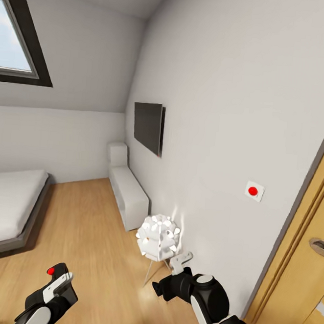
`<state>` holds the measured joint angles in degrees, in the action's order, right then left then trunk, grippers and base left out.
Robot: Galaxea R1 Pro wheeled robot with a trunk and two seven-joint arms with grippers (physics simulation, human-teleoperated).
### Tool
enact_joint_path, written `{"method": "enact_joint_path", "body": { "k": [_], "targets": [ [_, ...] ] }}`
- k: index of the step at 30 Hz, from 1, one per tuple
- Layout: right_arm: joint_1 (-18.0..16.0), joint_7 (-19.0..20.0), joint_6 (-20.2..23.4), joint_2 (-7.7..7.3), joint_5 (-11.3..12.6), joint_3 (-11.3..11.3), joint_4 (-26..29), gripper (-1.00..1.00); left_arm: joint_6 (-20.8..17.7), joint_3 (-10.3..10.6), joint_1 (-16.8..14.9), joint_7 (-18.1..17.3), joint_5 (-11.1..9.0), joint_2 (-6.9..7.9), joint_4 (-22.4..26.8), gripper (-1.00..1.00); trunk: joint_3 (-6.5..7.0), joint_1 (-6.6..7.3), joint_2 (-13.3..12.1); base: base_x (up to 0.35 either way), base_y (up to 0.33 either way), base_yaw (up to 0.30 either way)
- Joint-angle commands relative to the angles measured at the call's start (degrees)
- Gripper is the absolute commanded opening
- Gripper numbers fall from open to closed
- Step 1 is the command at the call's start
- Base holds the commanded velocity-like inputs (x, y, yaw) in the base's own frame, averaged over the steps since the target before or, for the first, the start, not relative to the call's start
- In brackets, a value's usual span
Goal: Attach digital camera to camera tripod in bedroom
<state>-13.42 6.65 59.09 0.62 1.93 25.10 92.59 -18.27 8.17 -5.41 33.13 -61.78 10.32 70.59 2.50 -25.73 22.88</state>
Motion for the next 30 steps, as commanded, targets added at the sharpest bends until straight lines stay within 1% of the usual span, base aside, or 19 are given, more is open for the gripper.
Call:
{"method": "enact_joint_path", "body": {
  "k": [1, 6, 20, 25, 30],
  "targets": [
    [0.0, 0.0, 0.1, -0.04, 0.2, 0.0, 0.0, 1.0, -0.1, 0.1, 0.0, 0.4, -0.2, 0.05, 0.1, -1.0, -0.02, -0.05, 0.0, 0.252, -0.162, 0.249],
    [0.0, 0.0, -0.9, -0.16, 0.2, 0.1, 0.0, 1.0, -0.1, 0.1, 0.0, 0.2, -0.2, 0.05, 0.0, -1.0, -0.02, -0.05, 0.0, 0.118, -0.064, 0.258],
    [0.0, 0.1, -1.1, -0.18, 0.2, 0.1, 0.0, 1.0, -0.1, 0.0, 0.0, 0.1, -0.2, 0.05, -0.2, -1.0, -0.02, -0.05, 0.0, 0.014, -0.01, 0.277],
    [0.0, 0.1, -1.1, -0.18, 0.2, 0.1, 0.0, 1.0, -0.1, 0.0, 0.0, 0.2, -0.2, 0.05, -0.2, -1.0, -0.02, -0.05, 0.0, 0.1, -0.11, 0.279],
    [0.0, 0.1, -1.1, -0.18, 0.2, 0.1, 0.0, 1.0, -0.1, 0.1, 0.0, 0.3, -0.2, 0.05, -0.2, -1.0, -0.02, -0.05, 0.0, 0.184, -0.195, 0.279]
  ]
}}
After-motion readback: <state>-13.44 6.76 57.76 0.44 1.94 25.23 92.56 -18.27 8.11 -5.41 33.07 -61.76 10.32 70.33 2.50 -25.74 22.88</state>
